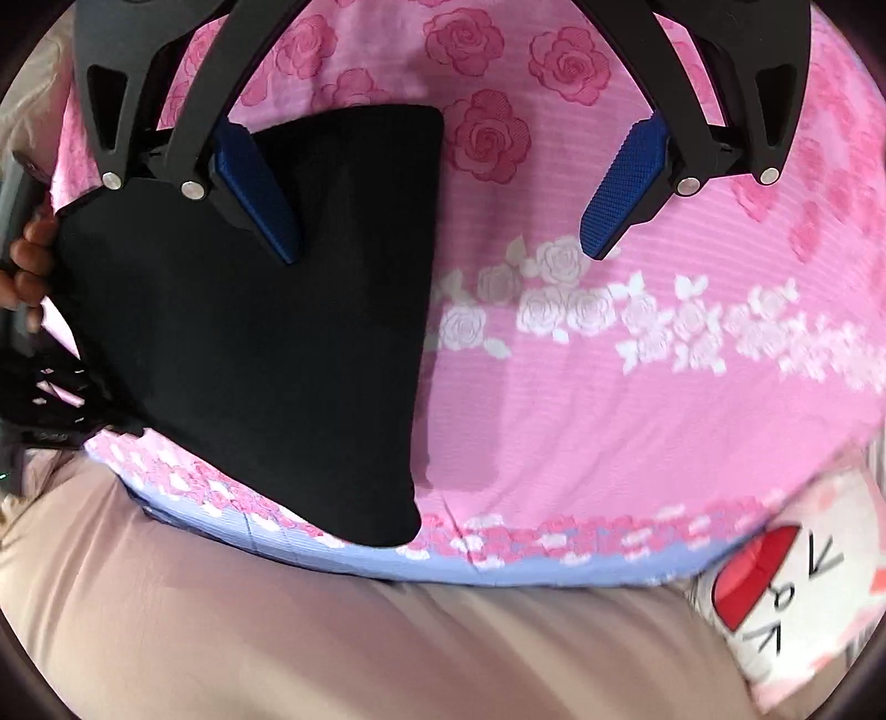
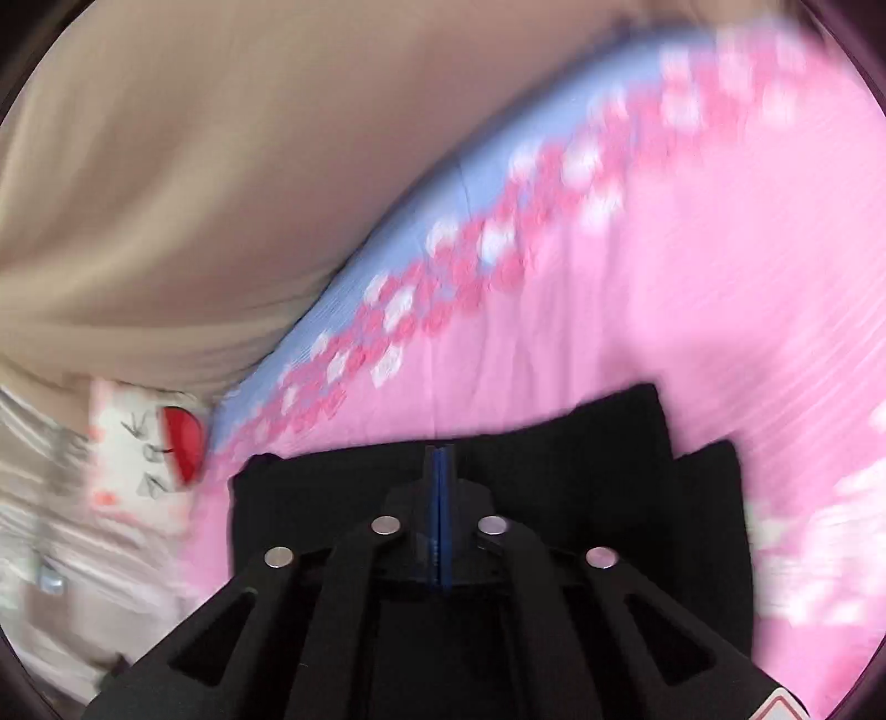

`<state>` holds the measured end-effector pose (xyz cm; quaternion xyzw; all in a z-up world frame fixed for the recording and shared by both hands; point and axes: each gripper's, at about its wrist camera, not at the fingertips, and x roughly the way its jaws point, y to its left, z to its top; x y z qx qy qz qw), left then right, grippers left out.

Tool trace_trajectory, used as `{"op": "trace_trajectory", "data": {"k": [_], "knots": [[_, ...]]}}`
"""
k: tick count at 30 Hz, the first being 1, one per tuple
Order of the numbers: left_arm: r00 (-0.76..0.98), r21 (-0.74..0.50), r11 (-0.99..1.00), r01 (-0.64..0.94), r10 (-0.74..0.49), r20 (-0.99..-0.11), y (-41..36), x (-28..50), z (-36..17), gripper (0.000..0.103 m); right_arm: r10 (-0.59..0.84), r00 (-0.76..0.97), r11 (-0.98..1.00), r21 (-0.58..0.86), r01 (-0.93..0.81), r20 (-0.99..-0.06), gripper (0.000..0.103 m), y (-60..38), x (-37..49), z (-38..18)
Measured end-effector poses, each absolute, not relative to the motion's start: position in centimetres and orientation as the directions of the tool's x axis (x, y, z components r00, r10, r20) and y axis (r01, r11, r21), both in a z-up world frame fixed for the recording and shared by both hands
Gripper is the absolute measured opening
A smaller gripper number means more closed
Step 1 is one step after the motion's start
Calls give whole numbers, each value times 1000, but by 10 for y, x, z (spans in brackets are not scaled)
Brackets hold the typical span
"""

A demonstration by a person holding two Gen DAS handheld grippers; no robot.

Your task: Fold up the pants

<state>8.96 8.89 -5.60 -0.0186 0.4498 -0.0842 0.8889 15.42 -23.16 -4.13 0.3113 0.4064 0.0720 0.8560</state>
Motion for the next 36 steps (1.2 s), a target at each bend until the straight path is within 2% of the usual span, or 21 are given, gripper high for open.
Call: {"op": "trace_trajectory", "data": {"k": [4, 7, 8, 11, 13, 14, 17, 19, 20, 21, 23, 25, 27, 30, 32, 36], "knots": [[575, -141, 980, 142, -197, -794, 88, 93, -58, 98, 574, 475, 808, 556, -195, -667, 13, -115, 174, -26], [575, -118, 982, 147, -182, -798, 85, 91, -56, 98, 565, 373, 825, 495, -273, -736, 10, -58, 216, -56], [578, -112, 983, 146, -177, -797, 84, 91, -55, 98, 514, 365, 857, 444, -261, -776, 0, -46, 242, -74], [596, -81, 987, 138, -148, -789, 87, 86, -51, 98, 566, 344, 823, 539, -180, -749, 0, -52, 259, -73], [596, -70, 989, 133, -136, -791, 90, 85, -50, 98, 560, 419, 826, 517, -223, -714, 10, -56, 241, -48], [600, -69, 989, 130, -133, -789, 91, 84, -49, 98, 517, 479, 855, 457, -244, -710, 11, -61, 226, -36], [607, -52, 990, 130, -121, -786, 88, 84, -49, 98, 358, 535, 930, 345, -128, -765, 19, -101, 224, -49], [613, -36, 990, 135, -112, -782, 83, 83, -48, 98, 287, 518, 938, 345, 18, -806, 10, -143, 221, -74], [610, -35, 990, 140, -114, -784, 81, 83, -48, 98, 346, 545, 896, 442, 51, -764, 6, -168, 207, -71], [609, -32, 989, 141, -112, -785, 79, 83, -47, 98, 344, 564, 887, 457, 67, -751, 5, -178, 197, -64], [611, -16, 990, 141, -99, -785, 75, 83, -46, 98, 295, 642, 900, 432, 62, -707, 19, -196, 161, -38], [615, -1, 989, 145, -91, -783, 71, 83, -46, 98, 278, 662, 915, 401, 37, -696, 21, -209, 137, -29], [618, 13, 989, 148, -82, -782, 66, 83, -45, 98, 230, 669, 926, 370, 73, -707, 35, -223, 115, -34], [621, 28, 988, 150, -72, -780, 58, 80, -43, 98, 202, 684, 909, 394, 135, -701, 38, -255, 86, -43], [618, -16, 988, 153, -108, -778, 60, 78, -40, 98, 201, 701, 894, 420, 154, -684, 38, -276, 66, -49], [516, -303, 944, 135, -327, -792, 82, 93, -49, 98, 194, 709, 903, 406, 141, -678, 38, -302, 43, -58]]}}
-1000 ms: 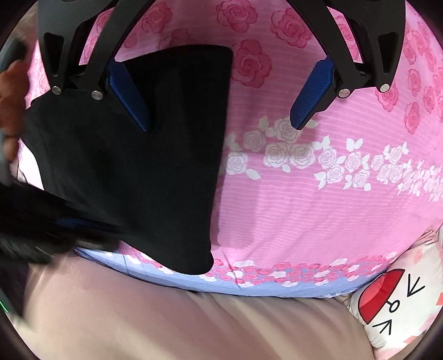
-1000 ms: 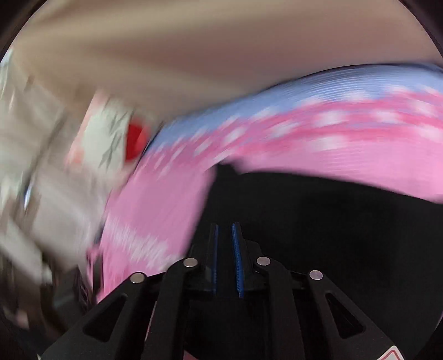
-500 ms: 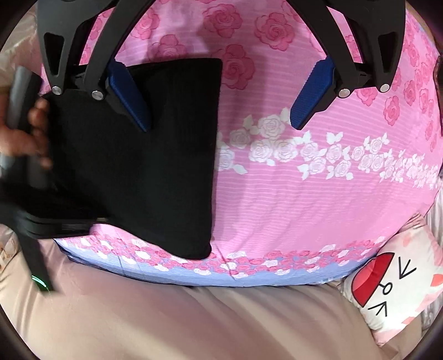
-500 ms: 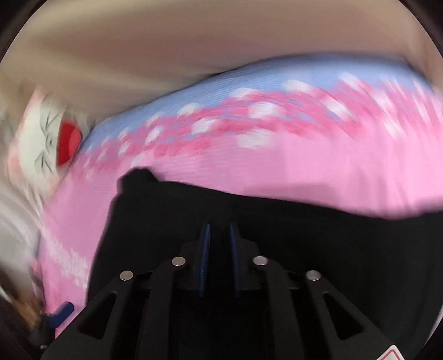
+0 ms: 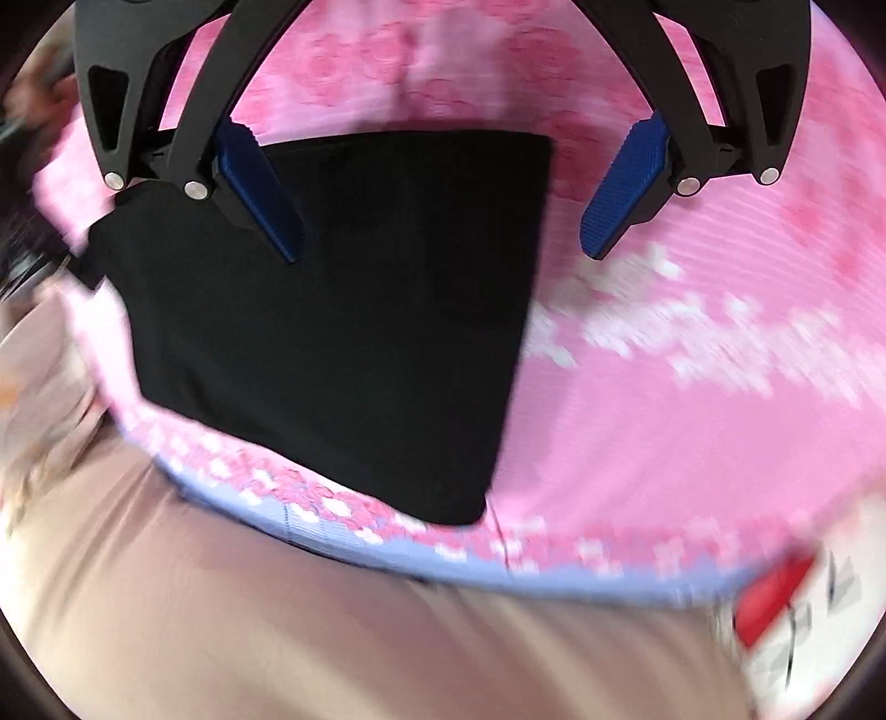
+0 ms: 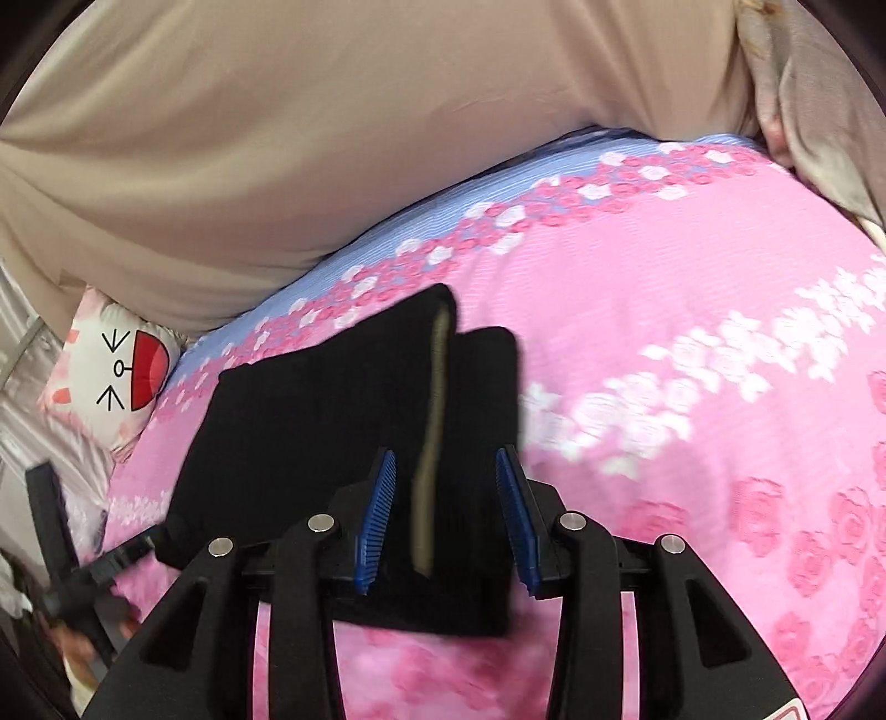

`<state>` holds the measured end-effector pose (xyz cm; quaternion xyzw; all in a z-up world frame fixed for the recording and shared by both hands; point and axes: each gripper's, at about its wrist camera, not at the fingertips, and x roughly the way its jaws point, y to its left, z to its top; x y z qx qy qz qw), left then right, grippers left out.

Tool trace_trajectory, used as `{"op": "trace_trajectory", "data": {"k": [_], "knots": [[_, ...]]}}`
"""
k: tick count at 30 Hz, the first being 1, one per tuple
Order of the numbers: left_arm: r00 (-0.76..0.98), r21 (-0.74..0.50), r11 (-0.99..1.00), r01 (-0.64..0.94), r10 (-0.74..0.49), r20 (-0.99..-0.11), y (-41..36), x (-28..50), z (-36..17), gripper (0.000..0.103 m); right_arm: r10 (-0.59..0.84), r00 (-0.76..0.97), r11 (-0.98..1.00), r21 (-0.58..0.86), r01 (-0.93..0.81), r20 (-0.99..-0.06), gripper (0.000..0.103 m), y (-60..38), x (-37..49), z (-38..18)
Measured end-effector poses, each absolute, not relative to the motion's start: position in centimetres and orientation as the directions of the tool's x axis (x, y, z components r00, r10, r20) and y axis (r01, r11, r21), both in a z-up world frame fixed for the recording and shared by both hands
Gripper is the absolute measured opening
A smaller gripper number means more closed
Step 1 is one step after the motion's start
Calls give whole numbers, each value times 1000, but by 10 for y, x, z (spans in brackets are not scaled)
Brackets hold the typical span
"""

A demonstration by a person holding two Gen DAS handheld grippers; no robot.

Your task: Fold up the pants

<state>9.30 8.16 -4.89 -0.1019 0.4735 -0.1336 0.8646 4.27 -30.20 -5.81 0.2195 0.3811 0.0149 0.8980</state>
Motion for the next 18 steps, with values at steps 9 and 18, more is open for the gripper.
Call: {"op": "trace_trajectory", "data": {"k": [9, 18], "knots": [[508, -383, 923, 17, -338, -792, 88, 113, -68, 98, 265, 669, 928, 371, 18, -694, 38, -280, 52, -69], [485, -379, 921, 89, -372, -791, 61, 119, -65, 98, 438, 580, 885, 443, -143, -687, 39, -262, 77, -76]]}}
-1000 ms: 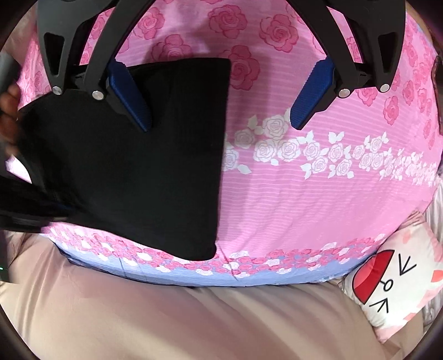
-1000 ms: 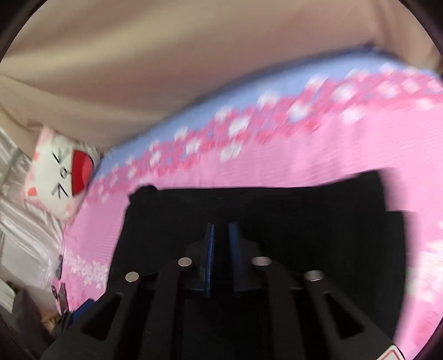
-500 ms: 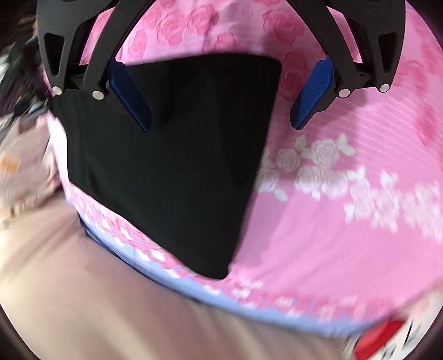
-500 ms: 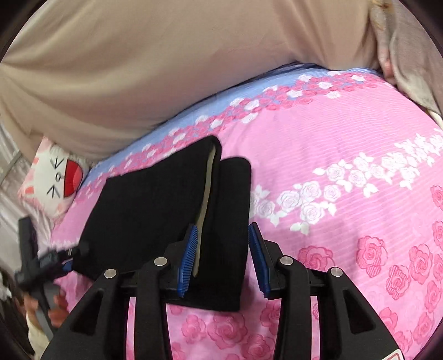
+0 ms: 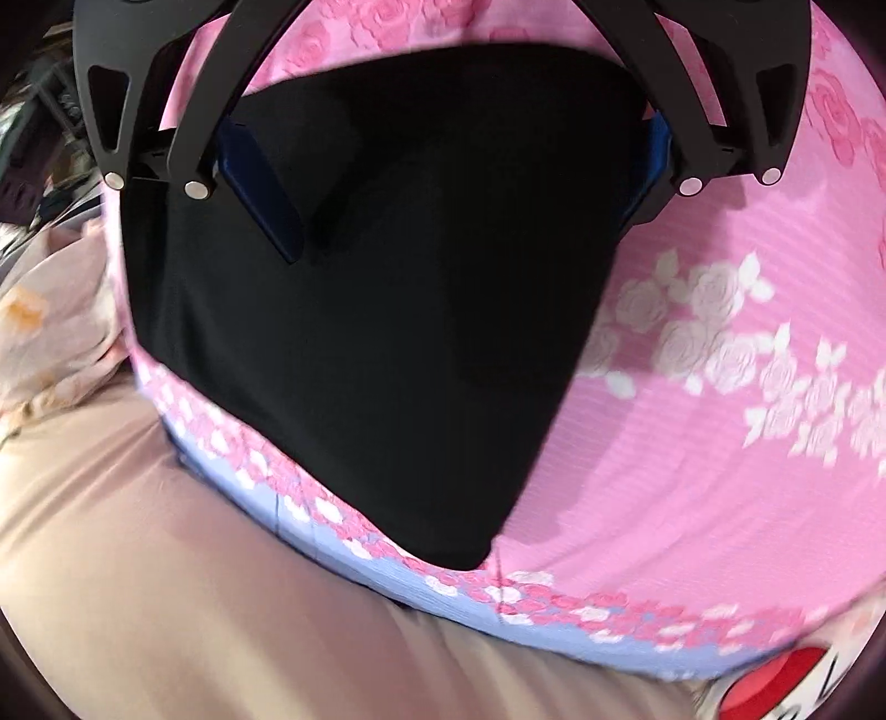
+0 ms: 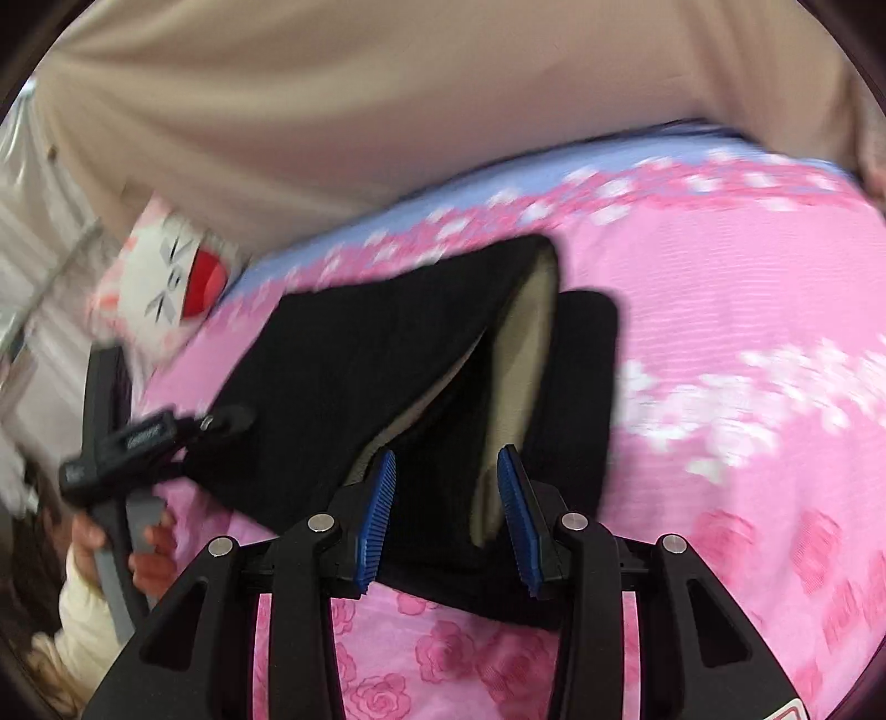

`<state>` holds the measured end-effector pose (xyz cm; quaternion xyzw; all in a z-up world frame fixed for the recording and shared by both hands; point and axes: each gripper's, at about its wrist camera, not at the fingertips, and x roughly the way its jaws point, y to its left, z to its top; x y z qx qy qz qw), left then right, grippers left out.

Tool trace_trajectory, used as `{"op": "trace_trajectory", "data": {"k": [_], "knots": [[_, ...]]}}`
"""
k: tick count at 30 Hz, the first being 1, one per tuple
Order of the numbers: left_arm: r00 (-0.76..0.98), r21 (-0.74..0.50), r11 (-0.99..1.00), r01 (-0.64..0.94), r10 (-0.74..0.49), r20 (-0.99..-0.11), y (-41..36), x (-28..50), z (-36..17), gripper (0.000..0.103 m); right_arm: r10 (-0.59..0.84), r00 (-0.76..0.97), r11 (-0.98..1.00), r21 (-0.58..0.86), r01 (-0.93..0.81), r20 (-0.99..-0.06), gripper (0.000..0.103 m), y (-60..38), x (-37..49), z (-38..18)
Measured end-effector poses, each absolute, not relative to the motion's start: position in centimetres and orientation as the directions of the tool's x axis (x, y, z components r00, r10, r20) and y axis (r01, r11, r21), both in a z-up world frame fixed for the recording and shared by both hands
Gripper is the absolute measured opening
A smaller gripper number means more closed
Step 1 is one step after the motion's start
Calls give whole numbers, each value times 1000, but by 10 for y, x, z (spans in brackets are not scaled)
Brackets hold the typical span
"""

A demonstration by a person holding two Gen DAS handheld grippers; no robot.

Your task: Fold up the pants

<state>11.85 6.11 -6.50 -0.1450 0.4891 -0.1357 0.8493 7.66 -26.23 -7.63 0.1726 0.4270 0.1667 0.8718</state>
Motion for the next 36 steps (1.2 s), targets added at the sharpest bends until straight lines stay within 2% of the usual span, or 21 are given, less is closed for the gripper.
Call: {"op": "trace_trajectory", "data": {"k": [2, 3, 6, 7, 9, 12, 15, 16, 17, 19, 20, 23, 24, 27, 29, 30, 31, 32, 33, 35, 36], "knots": [[492, -361, 929, 88, -355, -795, 57, 122, -65, 92, 499, 549, 847, 513, -143, -670, 31, -265, 91, -88], [491, -366, 926, 90, -361, -792, 59, 124, -63, 74, 537, 538, 817, 560, -140, -649, 20, -269, 97, -91], [443, -478, 874, 85, -463, -768, 77, 128, -57, 36, 606, 527, 752, 646, -132, -597, 12, -279, 99, -87], [434, -508, 857, 86, -491, -755, 83, 126, -52, 29, 628, 533, 728, 671, -144, -567, 11, -283, 94, -81], [423, -550, 828, 111, -540, -728, 92, 118, -39, 27, 675, 542, 675, 715, -181, -500, 10, -290, 74, -63], [382, -580, 800, 154, -590, -712, 93, 93, -24, 27, 667, 572, 678, 707, -202, -477, 10, -299, 35, -44], [363, -574, 803, 160, -589, -722, 87, 71, -26, 30, 583, 592, 746, 655, -119, -557, 13, -306, 22, -70], [368, -541, 826, 158, -558, -744, 82, 71, -31, 34, 512, 590, 800, 596, -63, -625, 15, -308, 24, -90], [387, -481, 865, 146, -497, -776, 77, 72, -40, 37, 519, 579, 797, 601, -61, -629, 5, -311, 28, -103], [371, -474, 878, 65, -462, -805, 79, 74, -61, 52, 589, 590, 704, 709, -38, -553, 10, -326, 24, -105], [378, -511, 859, 37, -485, -789, 85, 73, -64, 52, 600, 600, 671, 741, -18, -529, 19, -333, 22, -99], [409, -511, 859, 9, -470, -782, 93, 71, -61, 64, 514, 663, 735, 678, -13, -545, 81, -340, 21, -76], [421, -495, 869, 11, -453, -786, 93, 69, -60, 66, 505, 674, 745, 666, -24, -540, 82, -340, 26, -69], [464, -431, 902, 32, -396, -793, 88, 65, -53, 71, 574, 641, 710, 699, -80, -510, 82, -336, 52, -64], [498, -406, 913, 38, -369, -785, 86, 60, -48, 80, 571, 606, 737, 671, -81, -554, 82, -329, 71, -69], [514, -390, 920, 33, -350, -783, 86, 60, -47, 89, 524, 582, 785, 618, -47, -622, 80, -321, 83, -77], [520, -386, 922, 26, -343, -782, 89, 60, -47, 91, 488, 570, 818, 574, -35, -661, 75, -313, 88, -81], [522, -382, 924, 16, -334, -785, 90, 61, -50, 91, 447, 564, 857, 513, -49, -694, 49, -301, 91, -81], [508, -384, 923, 5, -333, -794, 93, 65, -55, 91, 420, 574, 879, 472, -65, -703, 38, -295, 89, -76], [495, -406, 914, -9, -349, -796, 96, 65, -61, 91, 410, 608, 894, 432, -119, -680, 21, -290, 86, -46], [509, -412, 911, -12, -349, -787, 97, 65, -59, 91, 416, 630, 890, 436, -135, -655, 17, -294, 85, -31]]}}
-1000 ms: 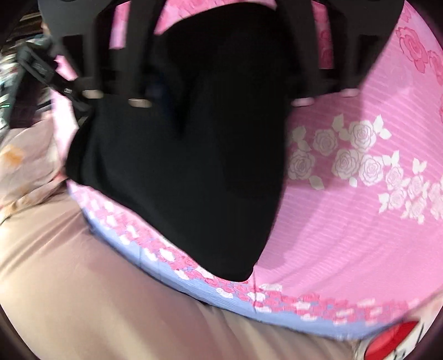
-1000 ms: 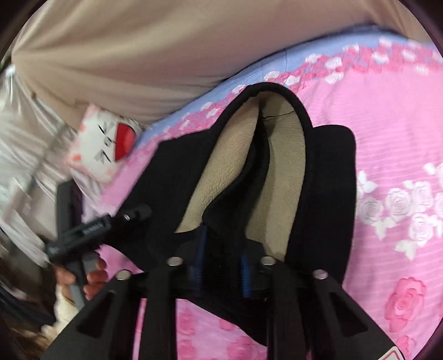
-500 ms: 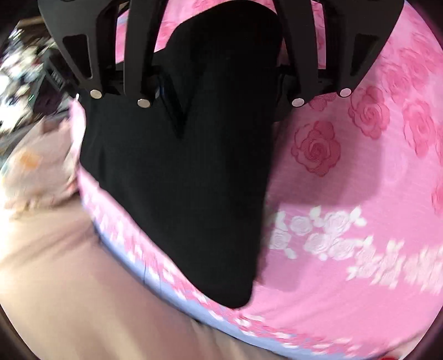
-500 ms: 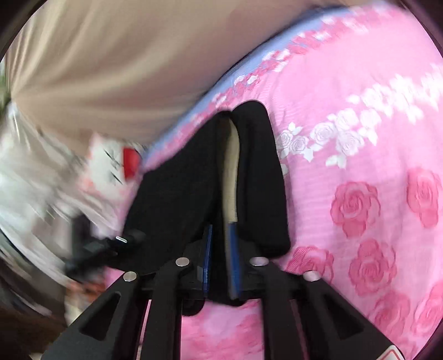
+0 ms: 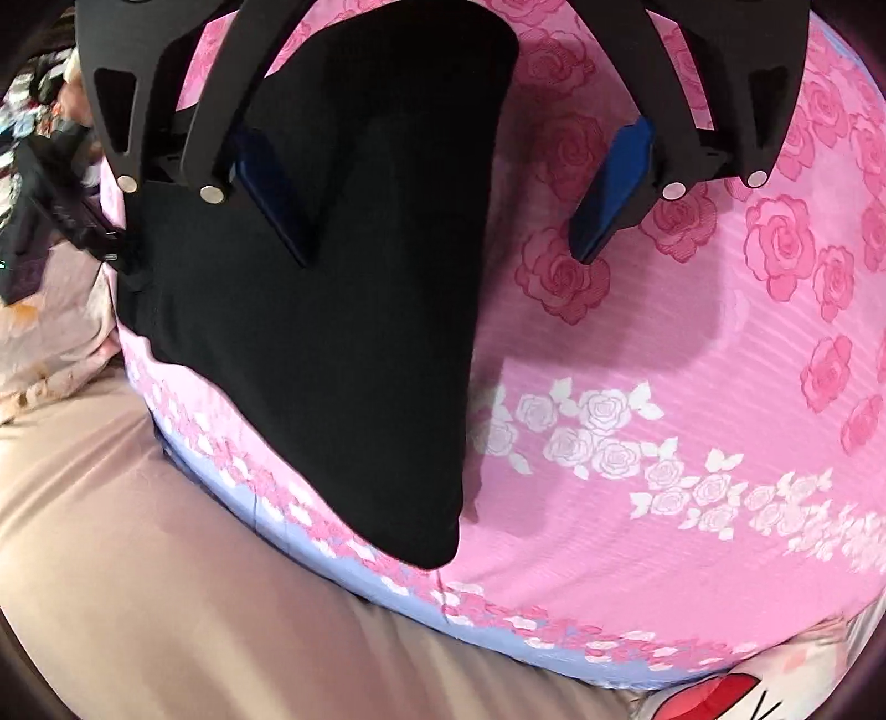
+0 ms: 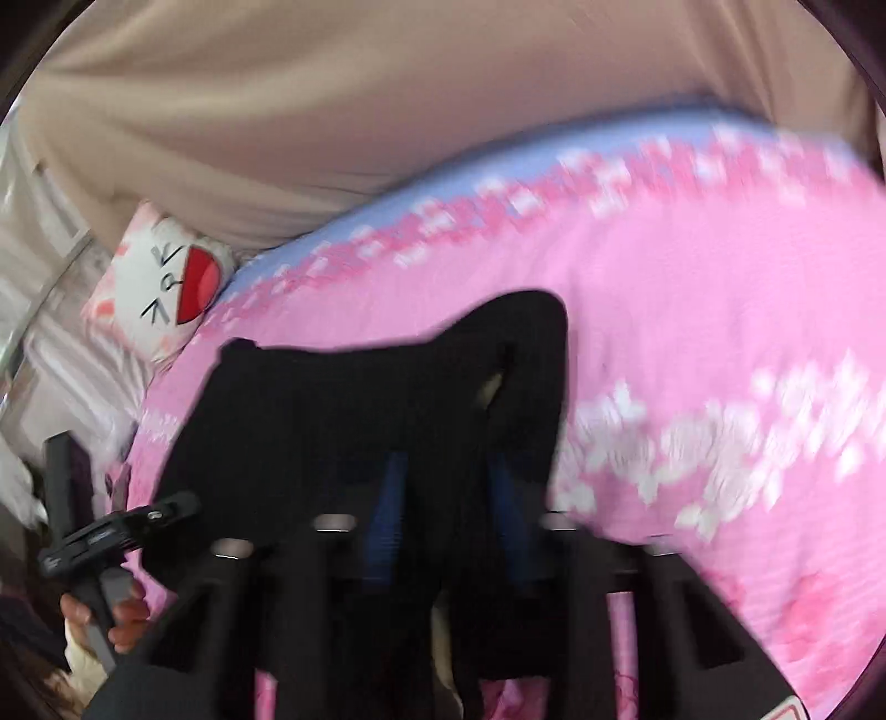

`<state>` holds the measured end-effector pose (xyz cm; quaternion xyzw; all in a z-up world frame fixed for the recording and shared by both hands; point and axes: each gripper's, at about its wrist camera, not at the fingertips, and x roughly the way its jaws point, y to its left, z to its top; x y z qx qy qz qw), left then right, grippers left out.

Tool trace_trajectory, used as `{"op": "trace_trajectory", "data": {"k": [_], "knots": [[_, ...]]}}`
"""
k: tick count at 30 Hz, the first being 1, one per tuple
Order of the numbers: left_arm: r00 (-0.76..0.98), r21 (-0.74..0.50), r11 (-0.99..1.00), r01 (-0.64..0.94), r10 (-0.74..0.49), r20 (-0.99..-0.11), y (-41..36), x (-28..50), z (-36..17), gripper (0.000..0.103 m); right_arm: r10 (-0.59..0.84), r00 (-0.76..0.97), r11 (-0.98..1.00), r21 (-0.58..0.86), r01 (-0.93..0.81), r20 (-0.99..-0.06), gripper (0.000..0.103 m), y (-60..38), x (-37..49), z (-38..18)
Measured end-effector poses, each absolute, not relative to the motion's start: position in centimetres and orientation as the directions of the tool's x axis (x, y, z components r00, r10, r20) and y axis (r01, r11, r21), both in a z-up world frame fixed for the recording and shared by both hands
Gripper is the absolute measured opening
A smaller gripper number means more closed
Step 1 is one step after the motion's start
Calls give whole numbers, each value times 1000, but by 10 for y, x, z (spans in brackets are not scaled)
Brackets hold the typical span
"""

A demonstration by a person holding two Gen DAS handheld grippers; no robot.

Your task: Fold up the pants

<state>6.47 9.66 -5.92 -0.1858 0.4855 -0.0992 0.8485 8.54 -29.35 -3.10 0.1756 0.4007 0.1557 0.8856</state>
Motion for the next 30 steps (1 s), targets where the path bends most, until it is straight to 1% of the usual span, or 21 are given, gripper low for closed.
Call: {"op": "trace_trajectory", "data": {"k": [1, 2, 3, 4, 5, 6, 7, 9, 10, 11, 12, 13, 14, 17, 20, 21, 24, 26, 28, 29, 30], "knots": [[520, -409, 913, -7, -346, -781, 97, 62, -56, 91, 411, 654, 892, 429, -144, -636, 15, -298, 86, -20], [533, -403, 915, 4, -343, -774, 95, 62, -53, 91, 393, 677, 899, 414, -142, -622, 4, -302, 90, -13], [551, -387, 922, 26, -336, -764, 91, 62, -49, 92, 344, 701, 920, 375, -117, -625, 0, -309, 98, -8], [559, -369, 929, 34, -324, -763, 88, 63, -48, 96, 265, 701, 951, 302, -74, -662, 0, -314, 109, -13], [566, -347, 937, 33, -304, -766, 84, 64, -48, 96, 226, 676, 963, 264, -49, -701, 0, -319, 119, -23], [567, -336, 941, 31, -294, -770, 81, 67, -50, 96, 215, 622, 960, 280, 8, -753, 4, -330, 130, -46], [554, -326, 945, 29, -287, -782, 79, 68, -54, 96, 258, 596, 938, 345, 33, -760, 11, -338, 129, -58], [529, -342, 939, 33, -306, -791, 79, 67, -60, 96, 405, 580, 862, 507, 17, -707, 13, -345, 117, -71], [525, -345, 938, 30, -309, -793, 82, 65, -62, 96, 445, 584, 838, 546, -3, -679, 15, -345, 110, -71], [523, -348, 937, 28, -310, -794, 84, 63, -63, 96, 455, 596, 831, 556, -17, -662, 27, -343, 103, -69], [525, -349, 937, 28, -311, -792, 85, 62, -64, 96, 460, 610, 828, 560, -31, -646, 50, -341, 98, -65], [526, -346, 938, 29, -309, -792, 85, 62, -65, 96, 466, 620, 823, 567, -41, -631, 59, -340, 95, -63], [529, -341, 939, 32, -305, -792, 84, 61, -65, 96, 479, 623, 817, 574, -59, -618, 64, -337, 94, -61], [548, -311, 949, 41, -282, -788, 79, 59, -64, 96, 476, 617, 823, 565, -62, -626, 64, -330, 101, -55], [545, -317, 947, 40, -287, -788, 82, 59, -64, 96, 487, 684, 783, 618, -68, -542, 63, -333, 91, -42], [546, -321, 946, 37, -288, -787, 84, 58, -63, 96, 497, 681, 781, 620, -79, -538, 63, -333, 92, -40], [541, -335, 942, 34, -299, -786, 88, 60, -65, 96, 458, 624, 847, 524, -91, -632, 63, -313, 100, -47], [545, -326, 945, 38, -293, -786, 86, 61, -66, 97, 464, 595, 857, 503, -113, -656, 63, -299, 101, -56], [546, -319, 947, 38, -287, -787, 84, 62, -66, 97, 421, 617, 888, 441, -130, -665, 61, -288, 94, -53], [546, -319, 947, 37, -287, -787, 84, 62, -66, 97, 411, 621, 898, 415, -148, -667, 38, -281, 92, -51], [545, -320, 947, 37, -287, -788, 84, 62, -66, 97, 408, 616, 904, 392, -170, -674, 27, -273, 91, -47]]}}
